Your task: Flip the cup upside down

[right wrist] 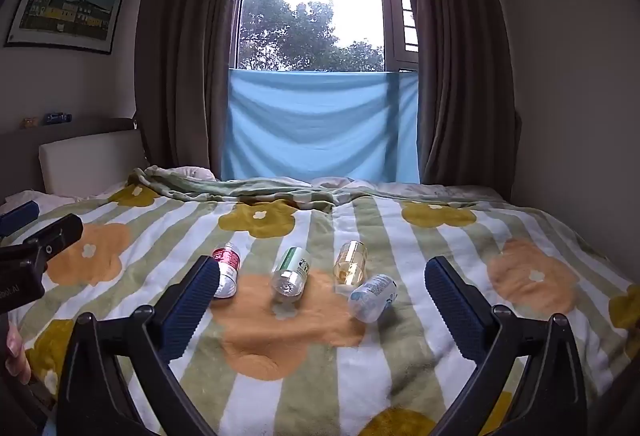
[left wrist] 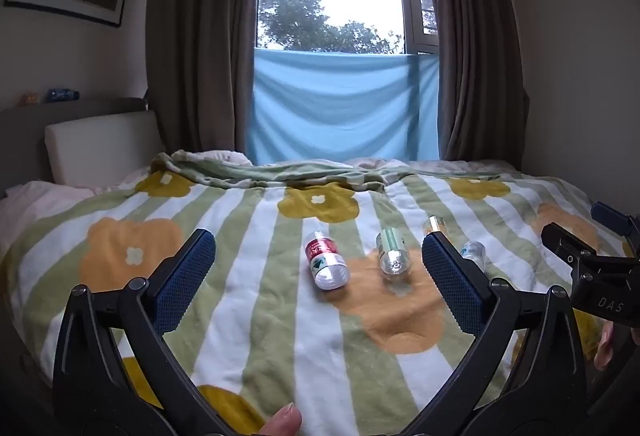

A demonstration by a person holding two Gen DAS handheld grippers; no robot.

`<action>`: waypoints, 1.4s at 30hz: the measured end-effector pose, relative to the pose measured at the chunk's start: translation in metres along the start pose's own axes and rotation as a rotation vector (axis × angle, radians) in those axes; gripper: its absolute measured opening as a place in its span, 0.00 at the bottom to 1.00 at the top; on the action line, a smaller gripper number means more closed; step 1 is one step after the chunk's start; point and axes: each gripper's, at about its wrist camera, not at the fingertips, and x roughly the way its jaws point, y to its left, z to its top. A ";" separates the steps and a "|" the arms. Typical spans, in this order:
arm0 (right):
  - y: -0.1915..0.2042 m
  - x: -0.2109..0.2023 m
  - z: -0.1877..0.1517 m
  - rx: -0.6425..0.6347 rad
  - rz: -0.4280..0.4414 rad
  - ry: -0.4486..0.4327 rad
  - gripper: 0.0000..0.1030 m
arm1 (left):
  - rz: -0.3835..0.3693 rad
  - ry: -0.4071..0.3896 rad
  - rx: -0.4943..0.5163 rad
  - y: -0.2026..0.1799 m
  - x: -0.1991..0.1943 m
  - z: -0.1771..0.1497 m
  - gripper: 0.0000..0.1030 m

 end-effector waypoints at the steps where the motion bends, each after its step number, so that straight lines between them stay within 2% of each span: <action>1: 0.000 0.001 0.000 -0.005 -0.001 -0.004 0.99 | 0.007 0.000 0.005 -0.002 0.001 0.000 1.00; 4: -0.001 0.000 -0.001 -0.002 0.000 -0.032 1.00 | 0.023 0.001 0.020 -0.011 0.004 0.001 1.00; 7: -0.003 -0.006 0.003 0.005 -0.005 -0.033 1.00 | 0.001 -0.042 -0.056 -0.001 -0.005 0.001 1.00; 10: -0.005 -0.006 0.002 0.010 -0.011 -0.033 0.99 | -0.009 -0.028 -0.073 0.005 -0.006 0.000 1.00; 42: 0.001 -0.005 0.003 -0.006 -0.002 -0.043 0.99 | -0.038 -0.029 -0.068 0.008 -0.013 0.009 1.00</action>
